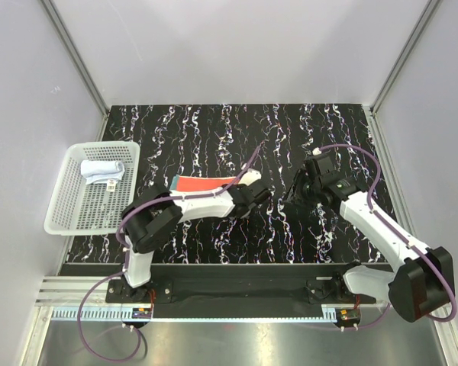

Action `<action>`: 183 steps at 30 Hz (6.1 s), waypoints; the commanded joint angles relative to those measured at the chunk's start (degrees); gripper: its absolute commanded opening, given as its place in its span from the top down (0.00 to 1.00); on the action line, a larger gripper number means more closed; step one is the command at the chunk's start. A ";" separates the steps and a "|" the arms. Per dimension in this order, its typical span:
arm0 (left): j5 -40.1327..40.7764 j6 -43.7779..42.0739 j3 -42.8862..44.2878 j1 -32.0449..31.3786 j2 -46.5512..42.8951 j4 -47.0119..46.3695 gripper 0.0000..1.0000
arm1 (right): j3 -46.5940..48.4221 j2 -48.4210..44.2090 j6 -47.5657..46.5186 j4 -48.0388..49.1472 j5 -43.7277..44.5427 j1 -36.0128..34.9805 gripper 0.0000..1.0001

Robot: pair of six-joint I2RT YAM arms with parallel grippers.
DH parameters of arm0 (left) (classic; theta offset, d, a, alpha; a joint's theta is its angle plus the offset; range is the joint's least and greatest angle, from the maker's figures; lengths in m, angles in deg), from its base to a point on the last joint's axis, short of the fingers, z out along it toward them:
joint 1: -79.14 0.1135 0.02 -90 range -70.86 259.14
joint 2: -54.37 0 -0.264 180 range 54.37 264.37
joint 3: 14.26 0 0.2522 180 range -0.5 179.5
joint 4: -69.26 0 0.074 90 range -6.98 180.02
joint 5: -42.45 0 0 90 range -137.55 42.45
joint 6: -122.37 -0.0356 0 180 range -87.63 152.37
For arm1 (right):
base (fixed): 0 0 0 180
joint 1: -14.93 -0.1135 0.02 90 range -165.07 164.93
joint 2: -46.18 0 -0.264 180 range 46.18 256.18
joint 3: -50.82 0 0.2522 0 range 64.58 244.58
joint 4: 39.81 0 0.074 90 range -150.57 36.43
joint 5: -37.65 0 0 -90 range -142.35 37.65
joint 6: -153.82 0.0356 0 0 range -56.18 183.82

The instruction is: Roll the towels

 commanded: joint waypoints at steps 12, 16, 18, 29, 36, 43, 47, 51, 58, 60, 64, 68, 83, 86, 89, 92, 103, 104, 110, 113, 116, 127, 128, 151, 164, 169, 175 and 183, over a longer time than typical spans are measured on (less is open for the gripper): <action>-24.42 2.18 -29.40 0.52 -26.62 -28.75 1.00 | -7.63 8.21 10.75 25.06 -21.38 -0.16 0.31; -24.77 2.80 -33.28 0.44 -30.48 -30.67 1.00 | -6.05 16.46 12.26 28.33 -22.17 -3.23 0.29; -24.68 2.89 -34.78 0.44 -31.45 -30.94 1.00 | -5.87 20.93 13.66 31.58 -22.61 -5.16 0.30; -25.82 4.03 -37.16 0.44 -33.92 -32.44 1.00 | -5.52 31.94 16.39 41.08 -20.59 -7.98 0.35; -26.00 4.82 -38.38 0.52 -36.11 -32.71 1.00 | -5.08 32.12 14.72 37.93 -17.78 -8.07 0.62; -26.35 5.96 -41.02 0.52 -40.33 -32.70 1.00 | -2.97 31.33 11.29 29.22 -12.86 -6.75 0.76; -26.09 6.40 -42.78 0.52 -42.53 -32.79 1.00 | -2.27 30.98 9.37 25.71 -11.98 -5.08 0.81; -26.00 7.11 -44.54 0.52 -44.02 -32.97 1.00 | -1.04 28.79 7.52 21.93 -9.18 -4.20 0.76; -26.44 8.60 -46.38 0.52 -45.25 -33.67 1.00 | 0.89 25.53 3.56 14.64 -5.74 -1.83 0.62; -26.53 9.21 -46.65 0.52 -46.04 -34.19 1.00 | 1.68 23.34 3.12 13.23 -4.25 -1.74 0.57; -26.35 13.59 -45.07 0.70 -47.80 -30.87 1.00 | 2.30 18.33 1.89 10.50 -3.89 -1.74 0.56; -27.40 18.61 -45.15 1.66 -50.44 -29.80 1.00 | -0.15 11.40 1.54 13.12 -7.31 -1.74 0.56; -40.24 37.52 -57.55 10.98 -43.85 -50.75 1.00 | -15.19 8.91 10.50 43.09 -29.11 -3.06 0.63; -39.45 38.39 -56.58 12.21 -44.90 -45.90 1.00 | -15.36 11.10 11.82 47.40 -29.90 -4.72 0.64; -41.29 40.15 -56.58 14.58 -44.82 -43.35 1.00 | -15.19 13.74 12.78 51.62 -30.96 -6.74 0.67; -41.56 40.77 -55.88 16.08 -44.38 -39.22 1.00 | -15.10 16.64 13.75 56.01 -31.57 -8.33 0.69; -46.83 42.35 -56.67 20.21 -37.88 -40.87 1.00 | -15.80 26.58 17.62 70.52 -33.86 -11.23 0.83; -47.09 42.44 -56.67 20.38 -37.44 -41.66 1.00 | -15.80 27.98 17.79 70.87 -33.86 -11.32 0.83; -48.59 41.74 -56.40 21.70 -36.03 -41.94 1.00 | -15.01 34.49 17.53 73.95 -32.90 -11.15 0.84; -49.20 41.03 -56.41 22.49 -36.38 -41.23 1.00 | -14.92 37.82 18.41 76.94 -32.46 -11.06 0.84; -49.91 40.24 -56.49 23.11 -36.82 -41.05 1.00 | -15.10 40.89 19.46 80.36 -32.72 -10.10 0.85; -32.00 17.76 -39.63 21.18 -44.72 -11.81 0.44 | -15.98 43.90 20.17 81.78 -34.13 -6.22 0.87; -29.80 16.35 -36.31 19.96 -45.16 -7.52 0.43 | -15.89 43.98 20.17 81.69 -34.21 -6.14 0.87; -9.74 1.48 -23.27 -2.47 -27.16 -5.46 0.41 | -15.19 45.21 19.82 80.46 -34.83 -6.05 0.88; -12.99 2.72 -23.36 -1.85 -20.47 -5.45 0.93 | -15.10 45.31 21.57 80.02 -36.76 -3.77 0.89; -24.05 3.59 -23.89 0.08 -21.00 -10.55 1.00 | -14.40 38.82 18.34 72.22 -36.33 -1.92 0.73; -37.41 8.95 -22.66 2.63 -19.33 -16.69 1.00 | -7.90 22.06 2.78 40.33 -24.32 0.54 0.49; -49.62 16.93 -22.56 5.35 -14.76 -28.80 1.00 | -6.03 4.20 -4.35 18.67 -13.29 1.51 0.39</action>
